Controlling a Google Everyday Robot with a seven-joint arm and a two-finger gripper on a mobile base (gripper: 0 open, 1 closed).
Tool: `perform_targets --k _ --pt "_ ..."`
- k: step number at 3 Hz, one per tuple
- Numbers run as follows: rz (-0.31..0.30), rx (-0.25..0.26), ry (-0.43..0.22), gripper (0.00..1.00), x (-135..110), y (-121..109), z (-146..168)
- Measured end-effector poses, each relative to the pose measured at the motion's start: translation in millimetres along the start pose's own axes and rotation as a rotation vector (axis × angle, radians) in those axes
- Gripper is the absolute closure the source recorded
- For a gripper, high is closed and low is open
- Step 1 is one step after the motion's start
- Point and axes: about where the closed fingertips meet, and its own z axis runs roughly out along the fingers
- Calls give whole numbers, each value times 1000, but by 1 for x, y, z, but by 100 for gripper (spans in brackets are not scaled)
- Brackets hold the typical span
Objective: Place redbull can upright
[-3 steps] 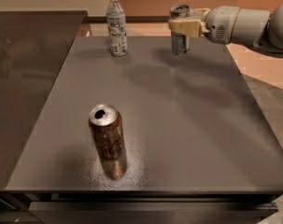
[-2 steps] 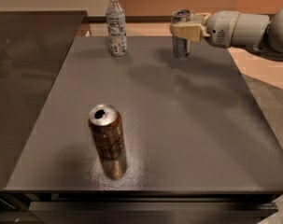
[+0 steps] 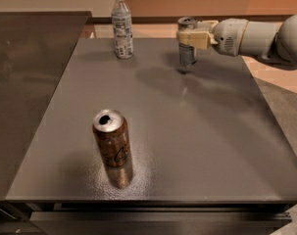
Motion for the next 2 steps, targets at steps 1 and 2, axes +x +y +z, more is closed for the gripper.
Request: perform_targets --k 1,2 --pt "13 11 7 100 -6 -2 3" --pt "17 17 23 100 -10 -4 5"
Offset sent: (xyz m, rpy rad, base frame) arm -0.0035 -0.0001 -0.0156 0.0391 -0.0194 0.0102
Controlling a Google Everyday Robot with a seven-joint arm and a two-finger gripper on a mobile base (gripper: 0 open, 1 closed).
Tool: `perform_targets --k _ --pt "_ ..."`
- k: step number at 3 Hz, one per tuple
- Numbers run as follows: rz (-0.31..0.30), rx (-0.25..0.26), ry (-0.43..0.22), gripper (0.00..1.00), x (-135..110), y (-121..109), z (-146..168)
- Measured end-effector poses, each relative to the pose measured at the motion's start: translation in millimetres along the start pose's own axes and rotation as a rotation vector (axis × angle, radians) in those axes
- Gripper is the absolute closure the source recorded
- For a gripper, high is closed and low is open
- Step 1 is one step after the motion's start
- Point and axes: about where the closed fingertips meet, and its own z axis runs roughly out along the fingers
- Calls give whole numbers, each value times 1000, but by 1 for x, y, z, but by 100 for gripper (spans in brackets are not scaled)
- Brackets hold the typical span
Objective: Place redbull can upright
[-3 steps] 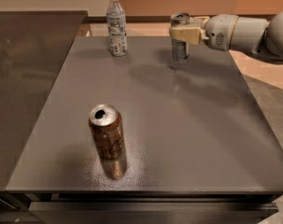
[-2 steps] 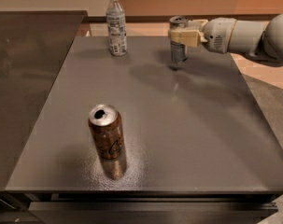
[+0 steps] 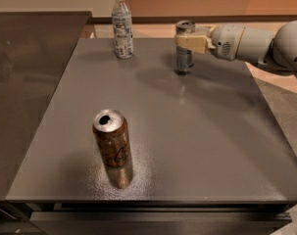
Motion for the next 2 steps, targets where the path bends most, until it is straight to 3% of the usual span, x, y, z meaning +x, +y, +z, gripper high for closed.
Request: perform_targets --k 2 --pt "9 7 49 61 -5 -2 2"
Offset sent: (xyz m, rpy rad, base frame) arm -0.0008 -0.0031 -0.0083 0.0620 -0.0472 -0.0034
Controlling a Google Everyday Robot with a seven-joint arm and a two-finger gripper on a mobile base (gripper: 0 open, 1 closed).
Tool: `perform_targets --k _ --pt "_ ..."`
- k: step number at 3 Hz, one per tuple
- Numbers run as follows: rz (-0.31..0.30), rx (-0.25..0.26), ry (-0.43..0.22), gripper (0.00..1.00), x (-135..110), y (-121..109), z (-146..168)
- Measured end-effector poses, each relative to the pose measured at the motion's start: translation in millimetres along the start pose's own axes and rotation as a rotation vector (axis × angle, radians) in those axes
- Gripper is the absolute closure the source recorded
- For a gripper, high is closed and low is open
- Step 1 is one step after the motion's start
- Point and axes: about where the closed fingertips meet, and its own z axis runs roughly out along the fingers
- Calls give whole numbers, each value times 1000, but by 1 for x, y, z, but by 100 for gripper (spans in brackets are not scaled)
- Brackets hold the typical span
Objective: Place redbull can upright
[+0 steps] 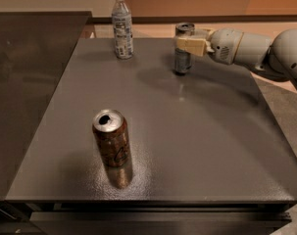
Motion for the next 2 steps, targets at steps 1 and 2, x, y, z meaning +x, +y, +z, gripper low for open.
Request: perform_targets --k 1,2 --pt "6 0 10 36 -2 -1 2" --pt "13 -1 12 14 -4 -2 3"
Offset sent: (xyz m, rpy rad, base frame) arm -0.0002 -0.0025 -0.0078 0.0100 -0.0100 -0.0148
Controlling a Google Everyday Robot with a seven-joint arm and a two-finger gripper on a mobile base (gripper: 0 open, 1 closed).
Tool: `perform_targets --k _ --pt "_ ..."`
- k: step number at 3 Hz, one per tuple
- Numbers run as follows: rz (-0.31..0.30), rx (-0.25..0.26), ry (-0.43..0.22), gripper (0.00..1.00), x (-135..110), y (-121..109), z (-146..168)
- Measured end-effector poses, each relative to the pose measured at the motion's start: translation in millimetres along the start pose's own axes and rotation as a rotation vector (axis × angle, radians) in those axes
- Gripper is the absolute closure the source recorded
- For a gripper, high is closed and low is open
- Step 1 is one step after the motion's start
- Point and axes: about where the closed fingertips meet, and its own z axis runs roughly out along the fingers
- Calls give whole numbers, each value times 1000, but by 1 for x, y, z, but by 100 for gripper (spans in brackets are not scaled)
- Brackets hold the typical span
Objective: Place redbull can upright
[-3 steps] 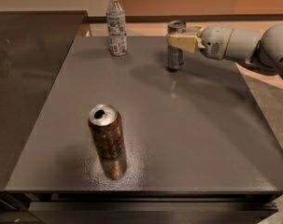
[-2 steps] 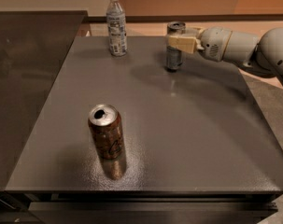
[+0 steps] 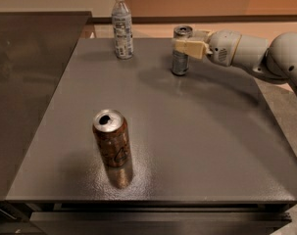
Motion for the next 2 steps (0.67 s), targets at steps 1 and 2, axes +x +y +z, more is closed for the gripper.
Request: perform_targets --k 1,2 --pt "9 0 0 0 -3 0 0" --pt "9 0 0 0 -3 0 0"
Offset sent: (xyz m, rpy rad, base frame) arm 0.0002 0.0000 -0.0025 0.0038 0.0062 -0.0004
